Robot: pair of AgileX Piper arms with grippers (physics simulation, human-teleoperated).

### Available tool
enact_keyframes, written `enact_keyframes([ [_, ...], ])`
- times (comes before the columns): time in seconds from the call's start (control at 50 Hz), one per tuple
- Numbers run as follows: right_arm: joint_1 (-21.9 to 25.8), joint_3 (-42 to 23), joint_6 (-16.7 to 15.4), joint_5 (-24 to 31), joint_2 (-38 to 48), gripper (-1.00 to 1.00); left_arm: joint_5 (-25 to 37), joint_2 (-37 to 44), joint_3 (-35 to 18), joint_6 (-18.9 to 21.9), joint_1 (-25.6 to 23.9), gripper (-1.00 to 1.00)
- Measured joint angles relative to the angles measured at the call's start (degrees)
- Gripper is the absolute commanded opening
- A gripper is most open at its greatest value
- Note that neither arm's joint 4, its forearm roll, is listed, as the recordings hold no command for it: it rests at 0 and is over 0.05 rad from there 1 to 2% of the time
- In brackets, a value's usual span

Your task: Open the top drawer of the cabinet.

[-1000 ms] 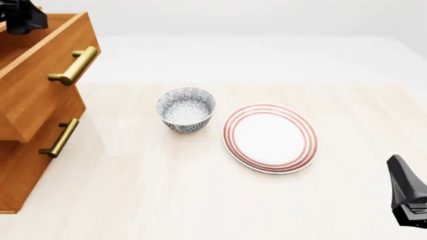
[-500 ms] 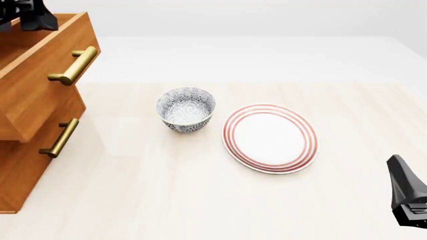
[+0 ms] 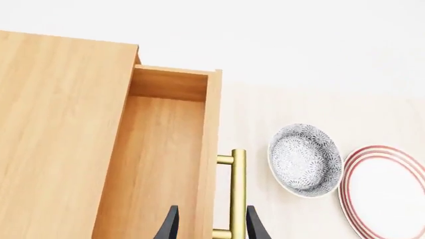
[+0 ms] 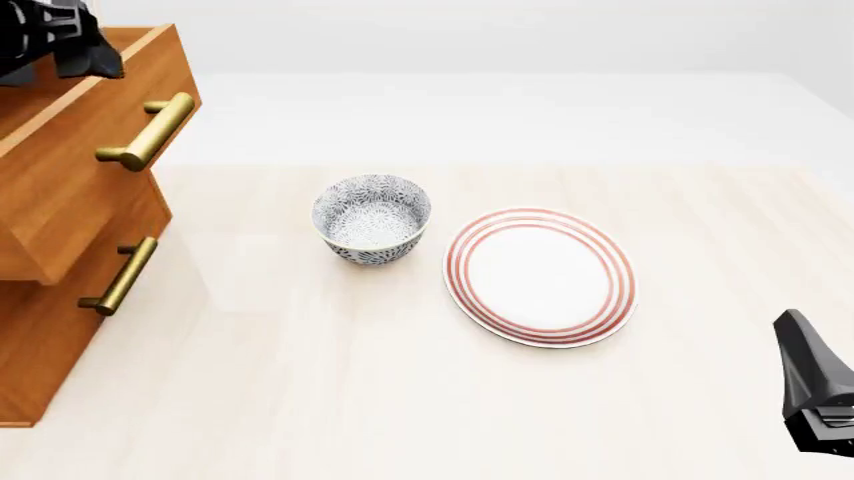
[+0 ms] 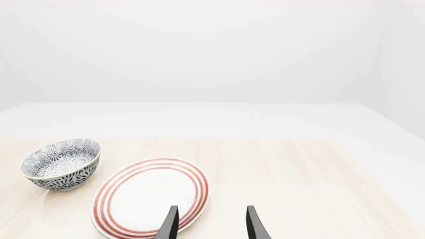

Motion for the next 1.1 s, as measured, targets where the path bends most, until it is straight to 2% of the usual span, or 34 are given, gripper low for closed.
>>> enact_keyframes([
  [0.8, 0.0, 0.0, 0.0, 0.0, 0.0, 1.00, -3.6, 3.4, 3.7, -1.7, -1.4, 1.00],
  [1.1, 0.0, 0.0, 0.0, 0.0, 0.0, 1.00, -3.8, 5.0, 3.0, -2.1, -4.4, 1.00],
])
